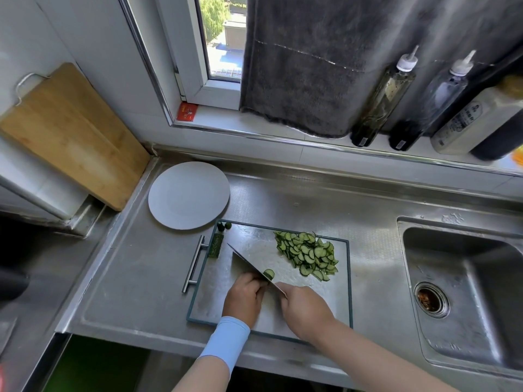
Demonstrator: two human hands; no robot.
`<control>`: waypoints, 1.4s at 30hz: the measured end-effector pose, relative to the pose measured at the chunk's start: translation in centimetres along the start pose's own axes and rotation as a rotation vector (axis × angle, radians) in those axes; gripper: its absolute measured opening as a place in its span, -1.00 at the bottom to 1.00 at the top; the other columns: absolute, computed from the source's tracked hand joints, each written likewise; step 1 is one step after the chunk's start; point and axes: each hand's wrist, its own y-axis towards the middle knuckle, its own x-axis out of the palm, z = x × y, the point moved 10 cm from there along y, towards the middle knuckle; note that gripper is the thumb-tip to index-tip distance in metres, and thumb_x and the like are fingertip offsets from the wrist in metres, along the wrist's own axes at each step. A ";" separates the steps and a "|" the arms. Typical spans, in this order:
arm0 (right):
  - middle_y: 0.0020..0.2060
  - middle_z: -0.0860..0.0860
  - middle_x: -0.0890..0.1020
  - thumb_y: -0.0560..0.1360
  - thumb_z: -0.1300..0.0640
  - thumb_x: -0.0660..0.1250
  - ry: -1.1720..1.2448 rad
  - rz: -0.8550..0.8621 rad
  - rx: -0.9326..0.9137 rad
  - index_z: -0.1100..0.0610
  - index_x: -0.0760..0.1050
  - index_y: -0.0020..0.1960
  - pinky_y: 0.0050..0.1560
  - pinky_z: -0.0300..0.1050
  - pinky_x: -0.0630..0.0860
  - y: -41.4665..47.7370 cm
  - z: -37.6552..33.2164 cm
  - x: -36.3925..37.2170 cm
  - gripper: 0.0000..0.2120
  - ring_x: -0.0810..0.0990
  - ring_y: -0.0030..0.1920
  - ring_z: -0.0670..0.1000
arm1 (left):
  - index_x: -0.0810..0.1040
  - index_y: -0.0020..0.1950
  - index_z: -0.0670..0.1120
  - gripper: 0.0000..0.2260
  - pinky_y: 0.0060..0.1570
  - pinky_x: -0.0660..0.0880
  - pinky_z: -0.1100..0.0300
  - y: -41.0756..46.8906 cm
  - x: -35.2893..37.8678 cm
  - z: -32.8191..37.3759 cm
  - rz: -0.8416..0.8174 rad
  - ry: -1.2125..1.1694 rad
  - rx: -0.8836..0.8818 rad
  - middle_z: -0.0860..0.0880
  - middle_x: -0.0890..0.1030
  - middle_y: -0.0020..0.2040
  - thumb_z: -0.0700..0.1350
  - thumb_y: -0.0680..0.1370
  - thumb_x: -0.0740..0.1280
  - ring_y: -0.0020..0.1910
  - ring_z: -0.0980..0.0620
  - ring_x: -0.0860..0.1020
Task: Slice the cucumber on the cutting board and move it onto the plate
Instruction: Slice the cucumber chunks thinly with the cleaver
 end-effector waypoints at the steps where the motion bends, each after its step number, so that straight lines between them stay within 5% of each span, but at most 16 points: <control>1: -0.10 0.03 0.66 0.59 0.13 0.07 -0.009 0.003 -0.005 -0.09 0.51 0.19 -0.14 -0.04 0.49 0.2 -0.3 0.0 -0.69 0.58 -0.10 0.11 | 0.69 -0.19 -0.07 -0.83 -0.23 0.54 0.22 -0.1 0.1 -0.1 -0.004 0.004 -0.001 0.01 0.63 -0.14 -0.28 0.30 0.57 -0.15 0.03 0.56; 6: -0.04 0.05 0.67 0.60 0.11 0.07 -0.026 0.008 -0.013 -0.09 0.49 0.24 -0.08 -0.02 0.52 0.4 -0.6 0.0 -0.68 0.59 -0.04 0.14 | 0.69 -0.14 -0.06 -0.82 -0.21 0.54 0.21 -0.2 0.0 -0.3 0.000 0.000 -0.016 0.00 0.63 -0.14 -0.27 0.33 0.55 -0.15 0.01 0.57; 14: -0.24 -0.01 0.62 0.60 0.12 0.08 -0.020 0.024 -0.031 -0.07 0.46 0.16 -0.18 0.01 0.50 -2.2 0.7 -0.2 -0.75 0.54 -0.21 0.08 | 0.68 -0.20 -0.05 -0.80 -0.29 0.58 0.20 0.0 -0.4 0.3 0.006 0.029 -0.014 -0.03 0.64 -0.16 -0.28 0.28 0.59 -0.22 -0.03 0.60; 23: -0.29 0.00 0.59 0.60 0.15 0.09 0.006 -0.003 -0.002 -0.06 0.43 -0.03 -0.20 -0.02 0.48 -2.8 1.6 -0.3 -0.82 0.53 -0.23 0.08 | 0.68 -0.22 -0.04 -0.79 -0.20 0.50 0.28 0.0 -0.4 0.1 0.025 0.024 -0.003 0.02 0.64 -0.17 -0.27 0.27 0.60 -0.16 0.10 0.52; 26: -0.26 -0.05 0.57 0.60 0.16 0.08 0.010 -0.024 0.005 -0.10 0.49 0.09 -0.26 -0.09 0.39 -2.0 1.2 0.0 -0.73 0.49 -0.22 0.06 | 0.68 -0.21 -0.05 -0.81 -0.20 0.50 0.29 -0.2 -0.2 -0.2 0.029 0.011 -0.016 0.01 0.63 -0.17 -0.26 0.28 0.59 -0.16 0.10 0.52; 31: -0.02 0.05 0.67 0.60 0.14 0.07 -0.016 -0.013 0.002 -0.15 0.45 0.37 -0.08 -0.07 0.50 -0.1 0.0 0.1 -0.58 0.58 -0.06 0.11 | 0.69 -0.19 -0.09 -0.81 -0.16 0.50 0.27 -0.4 0.0 -0.3 0.029 0.009 0.000 -0.01 0.63 -0.15 -0.29 0.28 0.58 -0.13 0.07 0.53; 36: 0.01 0.06 0.67 0.60 0.14 0.07 -0.043 -0.001 -0.017 -0.13 0.47 0.34 -0.08 -0.07 0.47 0.2 -0.5 0.2 -0.60 0.59 0.00 0.13 | 0.68 -0.16 -0.10 -0.81 -0.15 0.49 0.26 -0.4 0.0 -0.2 0.016 0.020 0.010 -0.01 0.62 -0.14 -0.31 0.30 0.55 -0.11 0.04 0.51; 42: -0.17 0.01 0.65 0.61 0.11 0.06 -0.025 0.029 -0.024 -0.07 0.48 0.22 -0.17 -0.03 0.50 -1.1 0.0 0.0 -0.70 0.55 -0.18 0.09 | 0.69 -0.16 -0.05 -0.79 -0.20 0.55 0.23 -0.5 -0.2 -0.5 0.013 0.011 -0.054 0.00 0.64 -0.14 -0.28 0.29 0.56 -0.15 0.03 0.57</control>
